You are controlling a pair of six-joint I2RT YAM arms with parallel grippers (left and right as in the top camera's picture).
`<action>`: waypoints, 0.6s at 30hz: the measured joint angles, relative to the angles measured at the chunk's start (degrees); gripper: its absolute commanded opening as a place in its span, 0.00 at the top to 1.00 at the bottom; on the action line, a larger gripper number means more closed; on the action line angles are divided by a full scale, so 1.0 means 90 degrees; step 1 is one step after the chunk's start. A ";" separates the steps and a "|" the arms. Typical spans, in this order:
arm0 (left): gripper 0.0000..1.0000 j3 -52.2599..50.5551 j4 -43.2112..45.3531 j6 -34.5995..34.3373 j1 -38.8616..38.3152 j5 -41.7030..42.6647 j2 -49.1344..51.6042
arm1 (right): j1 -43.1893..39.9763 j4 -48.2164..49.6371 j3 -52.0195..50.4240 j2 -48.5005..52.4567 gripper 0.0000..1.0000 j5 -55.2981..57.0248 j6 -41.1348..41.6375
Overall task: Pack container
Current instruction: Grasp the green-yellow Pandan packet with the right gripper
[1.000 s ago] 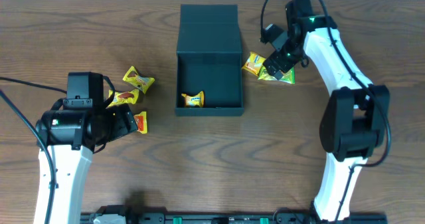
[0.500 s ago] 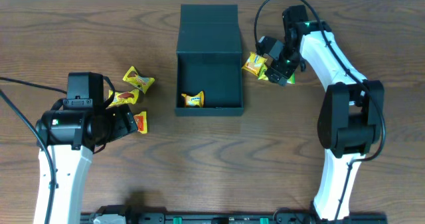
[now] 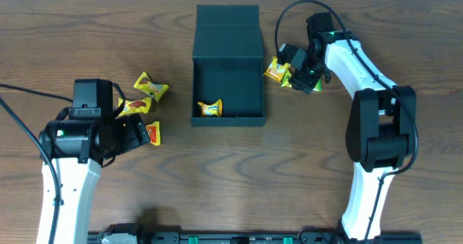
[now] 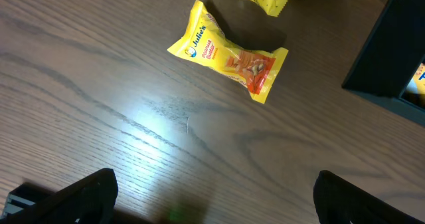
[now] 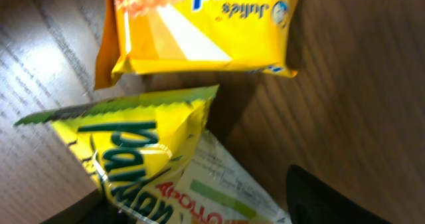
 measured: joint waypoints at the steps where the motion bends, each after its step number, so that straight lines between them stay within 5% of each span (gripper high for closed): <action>1: 0.05 0.0000 0.0000 0.0000 0.0000 0.0000 0.0000 | 0.0000 0.0046 -0.0027 0.0000 0.35 -0.0005 -0.0002; 18: 0.04 0.0000 -0.0024 -0.0005 0.0000 0.0000 0.0000 | 0.0002 0.0257 -0.0325 0.0000 0.69 -0.0121 0.0019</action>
